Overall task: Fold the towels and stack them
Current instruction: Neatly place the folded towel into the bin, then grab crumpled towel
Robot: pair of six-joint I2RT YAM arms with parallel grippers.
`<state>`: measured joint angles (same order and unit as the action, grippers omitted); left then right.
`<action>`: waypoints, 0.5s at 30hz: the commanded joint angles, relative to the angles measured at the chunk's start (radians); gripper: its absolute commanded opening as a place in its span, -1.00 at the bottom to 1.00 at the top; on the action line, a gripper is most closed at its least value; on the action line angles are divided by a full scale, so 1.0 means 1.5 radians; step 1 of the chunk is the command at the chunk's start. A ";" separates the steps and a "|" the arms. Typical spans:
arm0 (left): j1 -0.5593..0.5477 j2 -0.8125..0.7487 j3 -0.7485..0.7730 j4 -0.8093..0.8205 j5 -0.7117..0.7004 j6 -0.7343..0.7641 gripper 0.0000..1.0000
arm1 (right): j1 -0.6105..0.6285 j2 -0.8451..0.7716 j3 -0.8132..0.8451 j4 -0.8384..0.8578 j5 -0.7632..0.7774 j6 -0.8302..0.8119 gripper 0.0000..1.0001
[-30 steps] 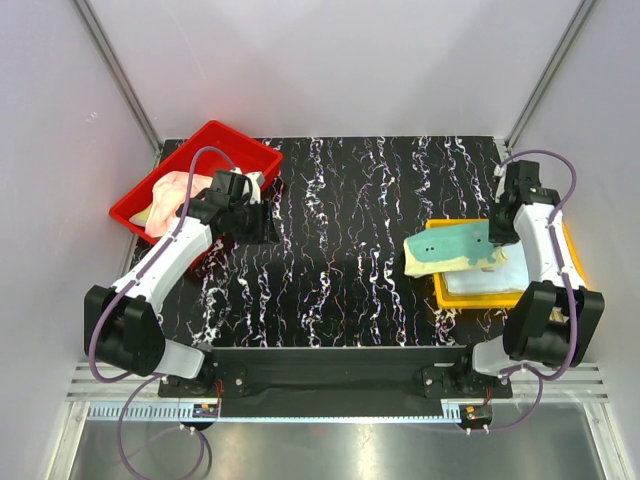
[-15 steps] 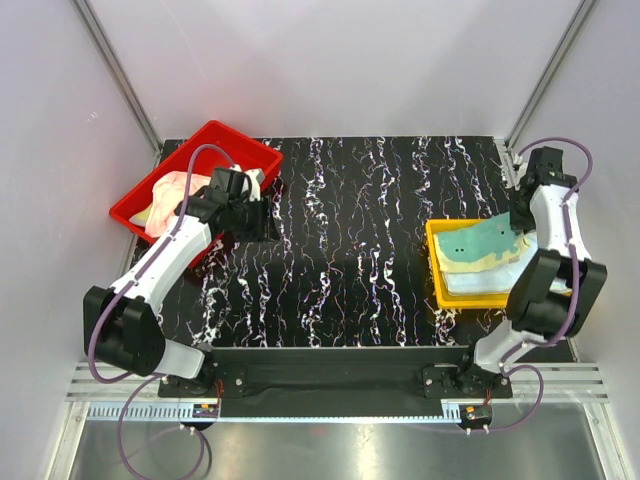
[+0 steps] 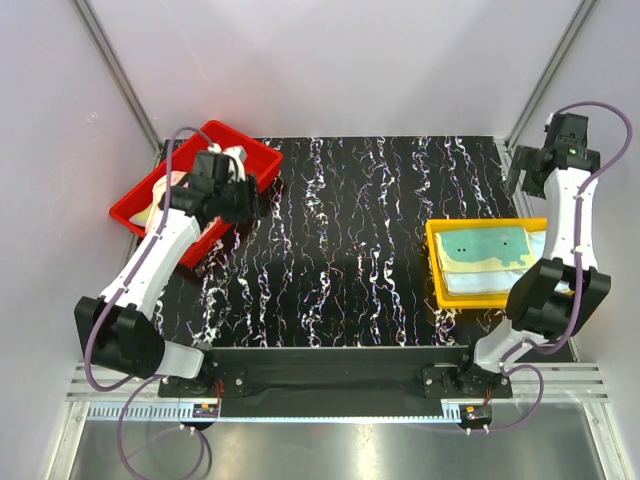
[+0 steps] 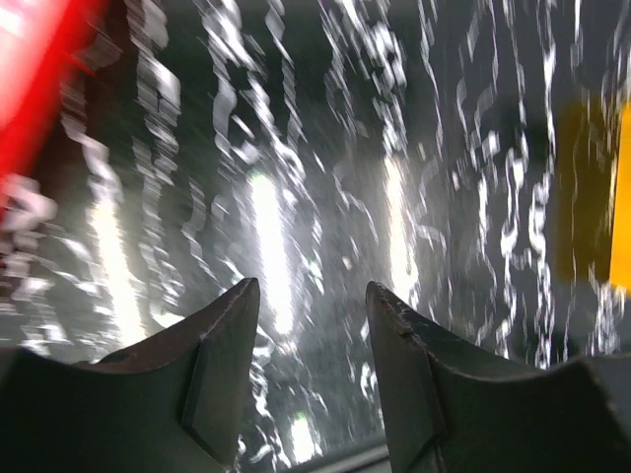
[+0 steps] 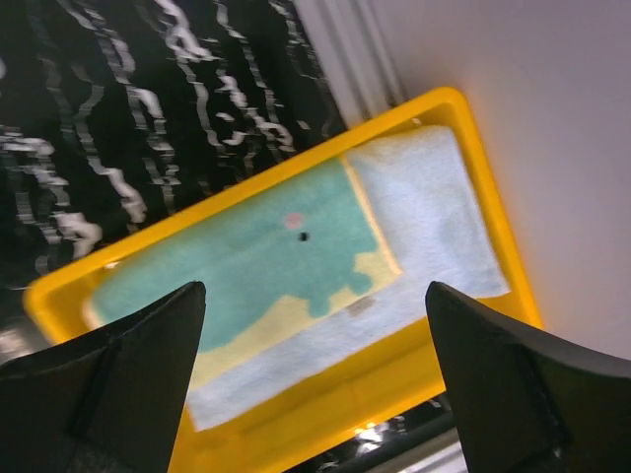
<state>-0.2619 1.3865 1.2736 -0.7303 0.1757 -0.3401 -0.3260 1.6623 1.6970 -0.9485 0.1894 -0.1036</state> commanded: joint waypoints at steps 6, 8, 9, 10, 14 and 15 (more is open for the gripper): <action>0.172 0.074 0.108 -0.001 -0.126 -0.040 0.05 | 0.150 -0.160 -0.035 0.023 -0.247 0.186 0.99; 0.214 0.102 0.110 0.018 -0.137 -0.048 0.04 | 0.174 -0.196 -0.110 0.089 -0.322 0.231 0.99; 0.226 0.133 0.111 0.029 -0.172 -0.047 0.04 | 0.181 -0.226 -0.135 0.153 -0.348 0.248 0.99; 0.248 0.150 0.117 0.045 -0.179 -0.044 0.03 | 0.189 -0.240 -0.159 0.185 -0.405 0.264 0.99; 0.277 0.248 0.170 0.072 -0.174 -0.008 -0.05 | 0.194 -0.274 -0.254 0.298 -0.487 0.313 1.00; 0.277 0.270 0.205 0.066 -0.181 0.016 -0.05 | 0.194 -0.271 -0.258 0.304 -0.489 0.308 1.00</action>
<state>0.1497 1.7382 1.4715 -0.6876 -0.0509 -0.3786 -0.0353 1.2606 1.3499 -0.6712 -0.3962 0.2871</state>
